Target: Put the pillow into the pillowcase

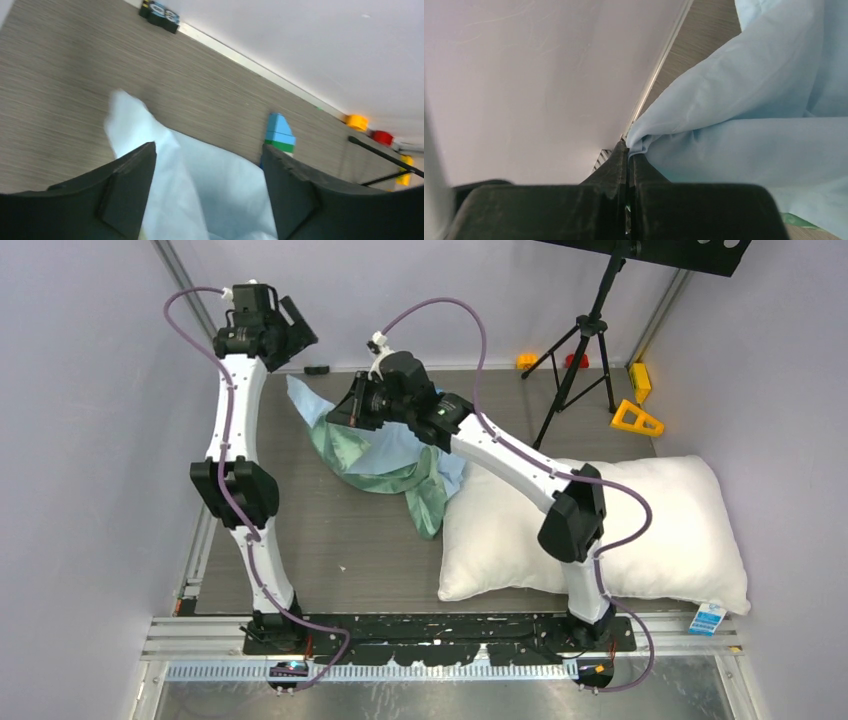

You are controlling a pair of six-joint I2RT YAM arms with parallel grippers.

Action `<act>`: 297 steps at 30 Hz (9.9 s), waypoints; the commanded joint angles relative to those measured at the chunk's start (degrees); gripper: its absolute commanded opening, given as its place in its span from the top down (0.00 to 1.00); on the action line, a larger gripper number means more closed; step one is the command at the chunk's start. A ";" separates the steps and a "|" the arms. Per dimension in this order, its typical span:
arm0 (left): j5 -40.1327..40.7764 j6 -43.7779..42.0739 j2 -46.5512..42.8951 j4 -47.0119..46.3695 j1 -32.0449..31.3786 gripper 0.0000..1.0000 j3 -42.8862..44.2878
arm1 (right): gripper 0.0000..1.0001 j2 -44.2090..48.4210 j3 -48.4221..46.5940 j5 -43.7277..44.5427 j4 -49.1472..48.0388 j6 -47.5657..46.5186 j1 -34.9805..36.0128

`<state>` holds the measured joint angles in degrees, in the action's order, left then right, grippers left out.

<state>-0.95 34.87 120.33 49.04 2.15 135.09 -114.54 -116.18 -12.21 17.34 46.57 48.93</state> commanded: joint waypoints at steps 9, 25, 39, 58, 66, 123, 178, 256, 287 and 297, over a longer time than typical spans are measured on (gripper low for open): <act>4.91 -6.17 -32.88 5.19 -1.63 0.10 -6.35 | 0.99 -19.53 -19.76 -4.37 -4.47 7.94 2.46; -6.56 0.31 -51.98 3.96 -1.64 0.09 -18.79 | 0.27 -12.34 -23.58 3.44 12.15 -4.24 5.41; -6.30 4.40 -55.41 -5.23 -17.17 0.28 -61.17 | 0.35 26.19 19.53 36.96 26.73 -10.12 5.40; 9.73 7.31 -31.20 -32.48 -28.17 0.22 -81.57 | 0.44 33.03 45.77 37.84 17.21 -10.65 6.42; 21.31 7.18 -24.96 -34.18 -27.70 0.32 -78.92 | 0.48 23.71 42.26 41.85 11.33 -15.62 5.34; 3.64 -1.99 -44.56 -10.58 -21.23 0.26 -60.64 | 0.17 26.52 22.88 42.23 34.38 -20.63 4.17; -2.05 24.13 -62.18 -4.83 -64.38 0.73 -95.47 | 1.00 21.85 19.46 39.79 27.46 -19.97 -7.79; 1.21 -3.53 -17.49 -14.20 -20.71 0.78 -55.97 | 1.00 32.94 28.87 8.94 3.69 -14.65 -11.16; 1.35 -5.78 -15.29 -13.76 -21.40 0.92 -54.64 | 1.00 31.40 29.38 -0.44 2.56 -13.15 -14.56; 3.35 -8.80 -19.45 -9.96 -19.72 0.84 -52.82 | 1.00 24.38 27.99 -0.26 0.25 -13.54 -9.51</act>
<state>1.50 27.92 102.21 37.58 -18.41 80.71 -90.32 -85.60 -9.21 25.21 31.83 39.03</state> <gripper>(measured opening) 0.188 0.118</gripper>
